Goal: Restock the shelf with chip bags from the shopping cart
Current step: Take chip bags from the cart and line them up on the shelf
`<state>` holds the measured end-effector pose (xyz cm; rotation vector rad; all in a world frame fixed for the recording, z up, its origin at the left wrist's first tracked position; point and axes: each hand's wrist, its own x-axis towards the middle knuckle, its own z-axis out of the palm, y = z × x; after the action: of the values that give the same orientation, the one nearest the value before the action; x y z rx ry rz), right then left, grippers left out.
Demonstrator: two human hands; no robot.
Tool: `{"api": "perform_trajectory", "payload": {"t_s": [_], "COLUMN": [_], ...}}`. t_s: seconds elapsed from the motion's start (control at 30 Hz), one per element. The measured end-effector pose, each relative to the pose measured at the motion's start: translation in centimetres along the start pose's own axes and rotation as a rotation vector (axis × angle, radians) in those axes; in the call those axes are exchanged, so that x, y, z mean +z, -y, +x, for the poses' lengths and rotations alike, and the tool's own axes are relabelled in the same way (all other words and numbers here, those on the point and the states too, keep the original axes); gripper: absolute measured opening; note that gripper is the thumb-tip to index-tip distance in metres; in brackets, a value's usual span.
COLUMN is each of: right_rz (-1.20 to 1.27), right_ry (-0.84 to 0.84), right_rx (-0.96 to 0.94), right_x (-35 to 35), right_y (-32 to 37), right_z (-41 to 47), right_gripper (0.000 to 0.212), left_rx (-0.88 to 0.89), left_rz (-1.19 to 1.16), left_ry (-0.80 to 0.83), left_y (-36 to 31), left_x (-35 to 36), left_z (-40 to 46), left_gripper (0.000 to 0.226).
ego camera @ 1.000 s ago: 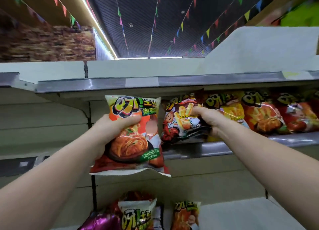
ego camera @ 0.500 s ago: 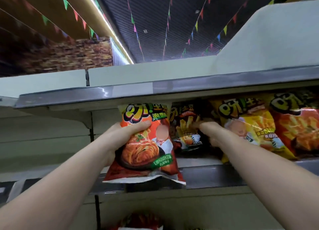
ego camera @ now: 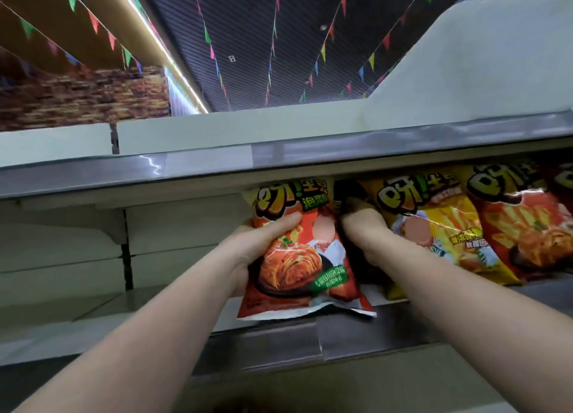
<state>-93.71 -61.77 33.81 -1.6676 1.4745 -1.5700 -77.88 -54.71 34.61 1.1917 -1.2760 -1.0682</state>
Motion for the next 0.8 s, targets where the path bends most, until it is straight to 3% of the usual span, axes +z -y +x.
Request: {"api": "perform_trajectory", "payload": {"t_s": [0.1,0.2,0.33,0.47,0.6,0.73,0.8], "right_rz": [0.132,0.121,0.193,0.42,0.455,0.592,0.637], "right_ry": [-0.015,0.015,0.068,0.199,0.215,0.234,0.237], "right_rx": [-0.064,-0.081,0.081,0.288,0.376,0.414,0.407], "right_x": [-1.9,-3.3,-3.3,-2.2,-1.0,0.0,0.5], "right_y": [0.2,0.2,-0.5,-0.5,-0.3,0.4,0.3], "right_z": [-1.5,-2.7,-3.1,-3.7,-3.0,-2.0,-1.3], "right_gripper": [0.044,0.04,0.038,0.029,0.028,0.061,0.075], "left_rx": [0.014,0.02,0.011,-0.035,-0.032,-0.026,-0.03], "left_rz": [-0.026,-0.032,-0.014,-0.008,-0.059,-0.06,-0.057], "left_ry": [0.012,-0.011,-0.004,0.055,0.125,0.127,0.132], "left_y": [0.6,1.1,1.4,1.4,2.1,2.6,2.6], "left_x": [1.7,2.6,2.3,0.8,-0.6,-1.1,-1.0], "left_z": [1.3,2.3,3.2,3.5,3.4,3.5,3.5], "left_gripper": [0.062,0.052,0.048,0.057,0.042,0.047,0.039]}}
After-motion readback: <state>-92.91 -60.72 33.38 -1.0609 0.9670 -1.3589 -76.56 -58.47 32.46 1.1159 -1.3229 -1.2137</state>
